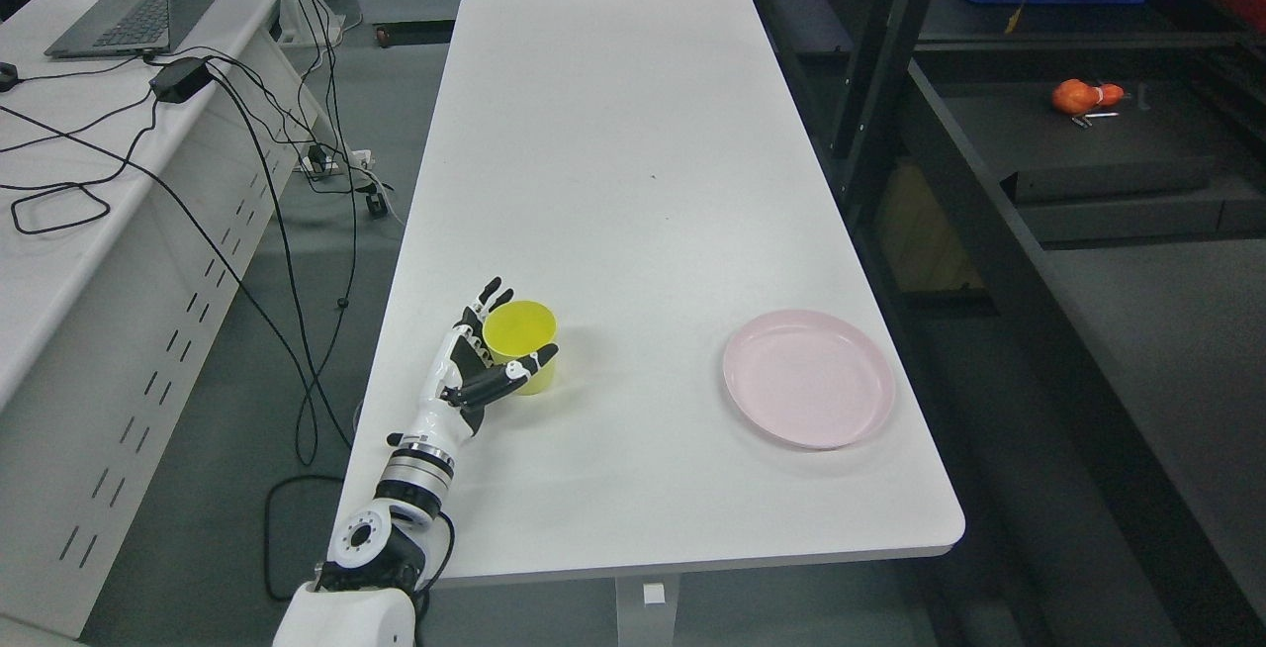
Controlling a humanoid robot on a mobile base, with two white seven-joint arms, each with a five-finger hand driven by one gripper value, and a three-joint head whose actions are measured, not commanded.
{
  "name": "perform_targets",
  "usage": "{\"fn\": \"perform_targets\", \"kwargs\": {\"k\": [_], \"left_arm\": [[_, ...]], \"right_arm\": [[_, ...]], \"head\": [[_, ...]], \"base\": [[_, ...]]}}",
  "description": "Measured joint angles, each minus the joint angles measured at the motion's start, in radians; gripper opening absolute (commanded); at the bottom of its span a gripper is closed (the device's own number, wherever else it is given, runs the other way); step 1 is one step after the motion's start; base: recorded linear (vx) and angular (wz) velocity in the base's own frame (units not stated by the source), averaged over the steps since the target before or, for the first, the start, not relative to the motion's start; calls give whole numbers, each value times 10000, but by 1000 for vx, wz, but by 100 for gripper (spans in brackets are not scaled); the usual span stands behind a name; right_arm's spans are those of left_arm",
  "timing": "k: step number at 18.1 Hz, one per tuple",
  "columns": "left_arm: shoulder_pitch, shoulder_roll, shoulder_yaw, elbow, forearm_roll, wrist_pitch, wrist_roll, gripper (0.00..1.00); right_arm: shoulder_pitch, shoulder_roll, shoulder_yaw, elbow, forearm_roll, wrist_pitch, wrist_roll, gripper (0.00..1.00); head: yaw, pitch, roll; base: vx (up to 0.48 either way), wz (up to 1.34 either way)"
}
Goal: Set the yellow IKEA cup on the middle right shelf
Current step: 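Close the left hand around the yellow cup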
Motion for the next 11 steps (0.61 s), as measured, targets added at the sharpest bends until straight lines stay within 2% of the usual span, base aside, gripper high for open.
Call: {"fn": "perform_targets", "kwargs": {"k": [2, 5, 11], "left_arm": [[-6, 0, -186, 93, 19, 0, -45, 98], [-19, 0, -391, 206, 36, -46, -68, 85], [-27, -1, -338, 361, 59, -140, -126, 30]], "right_arm": [[0, 0, 0, 0, 0, 0, 0, 99], [0, 0, 0, 0, 0, 0, 0, 99], [0, 0, 0, -1, 0, 0, 0, 99]], "head": [[0, 0, 0], [0, 0, 0], [0, 0, 0]], "base": [[0, 0], [0, 0], [0, 0]]}}
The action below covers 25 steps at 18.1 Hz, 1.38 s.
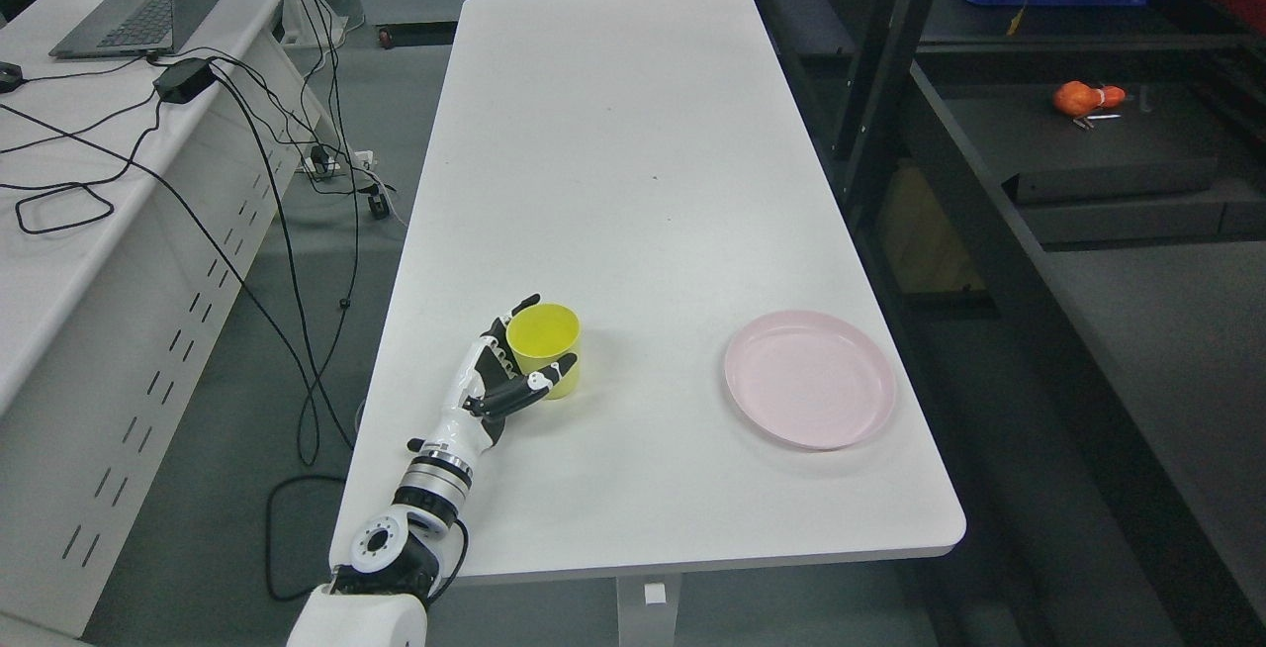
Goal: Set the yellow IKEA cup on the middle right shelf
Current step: 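Close the left hand around the yellow cup, then lift the yellow cup off the table with the left hand, then hold the cup in the left hand while turning toward the shelves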
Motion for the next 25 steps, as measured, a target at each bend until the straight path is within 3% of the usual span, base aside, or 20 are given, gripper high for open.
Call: {"fn": "perform_targets", "kwargs": {"k": [3, 4, 10, 25], "left_arm": [[9, -1, 210, 54, 47, -307, 65, 4], [22, -1, 274, 61, 104, -552, 70, 0], [648, 0, 549, -714, 469, -1509, 48, 0], [2117, 0, 570, -4070, 631, -1604, -1, 0]], "right_arm": [[1, 0, 0, 0, 0, 0, -2, 99], [0, 0, 0, 0, 0, 0, -2, 99], [-3, 0, 0, 0, 0, 0, -4, 99], [1, 0, 0, 0, 0, 0, 1, 99]], "head": [[0, 0, 0], [0, 0, 0], [0, 0, 0], [0, 0, 0]], "base": [[0, 0], [0, 0], [0, 0], [-132, -129]]}}
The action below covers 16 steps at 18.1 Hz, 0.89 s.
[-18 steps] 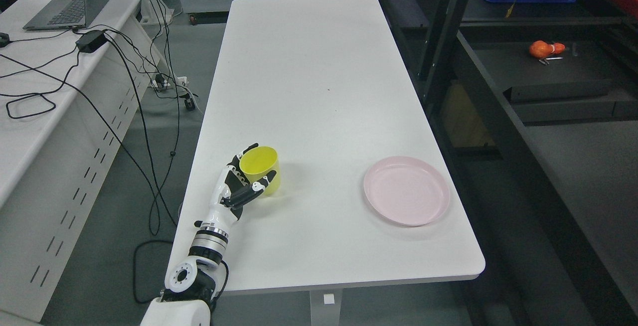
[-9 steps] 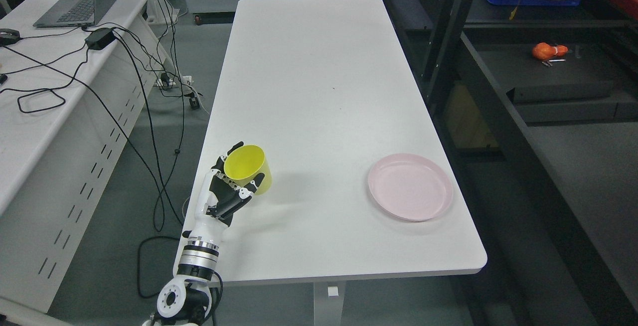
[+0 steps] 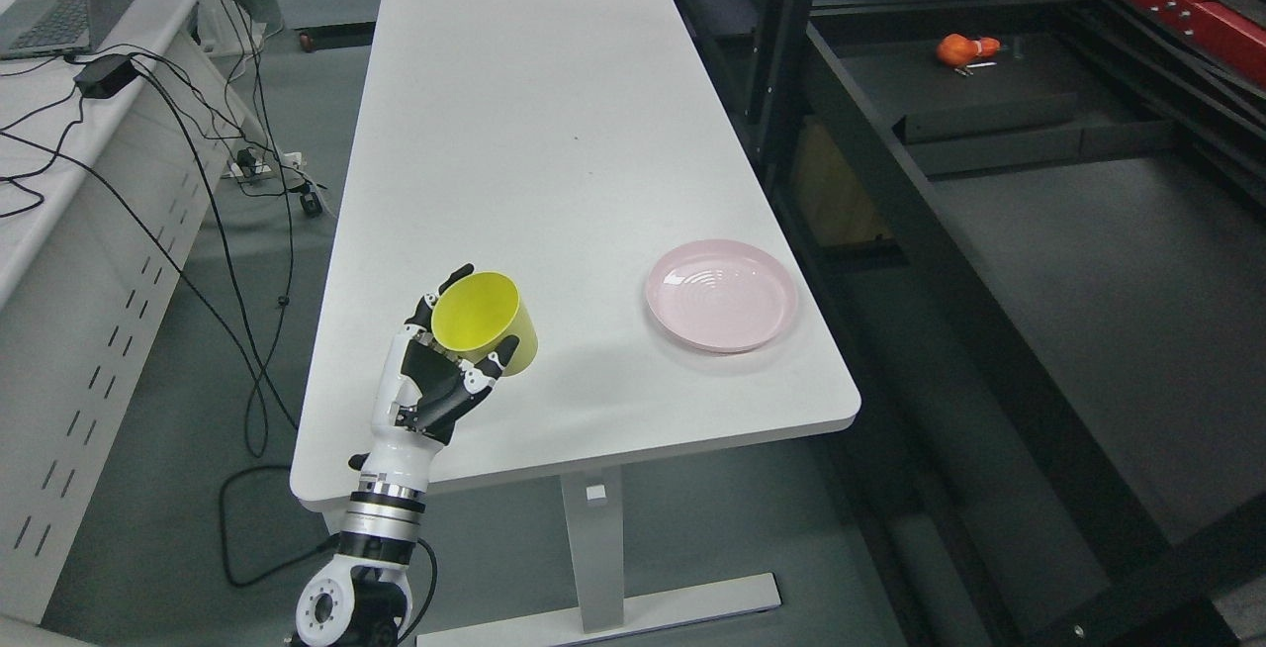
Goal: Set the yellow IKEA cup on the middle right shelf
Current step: 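Hold the cup in the left hand while turning toward the shelves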
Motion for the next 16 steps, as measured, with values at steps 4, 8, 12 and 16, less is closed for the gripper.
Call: {"fn": "perform_targets", "kwargs": {"k": [4, 8, 12, 16], "left_arm": [[65, 0, 14, -374, -1, 79, 0, 0], [99, 0, -1, -649, -7, 170, 0, 0], [107, 0, -131, -821, -22, 182, 0, 1], [132, 0, -430, -938, -30, 135, 0, 1]], "right_arm": [[0, 0, 0, 0, 0, 0, 8, 99], [0, 0, 0, 1, 0, 0, 9, 99], [-1, 0, 0, 1, 0, 0, 9, 99], [-1, 0, 0, 1, 0, 0, 10, 99]], "head": [[0, 0, 0], [0, 0, 0], [0, 0, 0], [0, 0, 0]], "base": [[-236, -425], [-251, -507], [-246, -662], [-216, -827]]}}
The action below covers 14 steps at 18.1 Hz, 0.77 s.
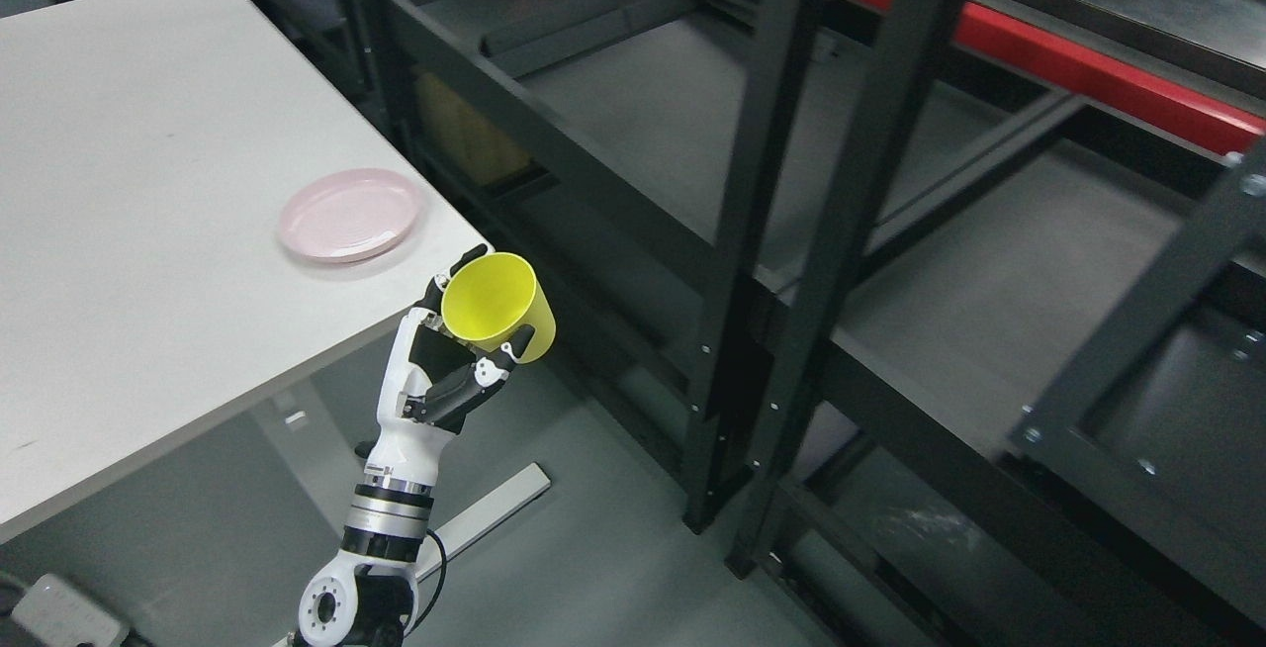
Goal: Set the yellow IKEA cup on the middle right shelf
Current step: 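Hold the cup in the left hand while turning toward the shelves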
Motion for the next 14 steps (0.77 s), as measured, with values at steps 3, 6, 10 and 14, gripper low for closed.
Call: {"fn": "perform_targets", "kwargs": {"k": [3, 6, 10, 14], "left_arm": [[-16, 0, -198, -57, -3, -74, 0, 1], [-27, 0, -410, -99, -5, -100, -2, 1], [-85, 0, -883, -159, -8, -394, -3, 1], [-138, 0, -1341, -255, -20, -700, -66, 1]], "right_arm": [[2, 0, 0, 1, 0, 0, 0, 99], [5, 0, 0, 1, 0, 0, 0, 99], [3, 0, 0, 1, 0, 0, 0, 99], [6, 0, 0, 1, 0, 0, 0, 99]], "head": [[0, 0, 0], [0, 0, 0], [0, 0, 0], [0, -1, 0]], "base": [[-194, -1045], [-166, -1137], [-69, -977], [-23, -692]]}}
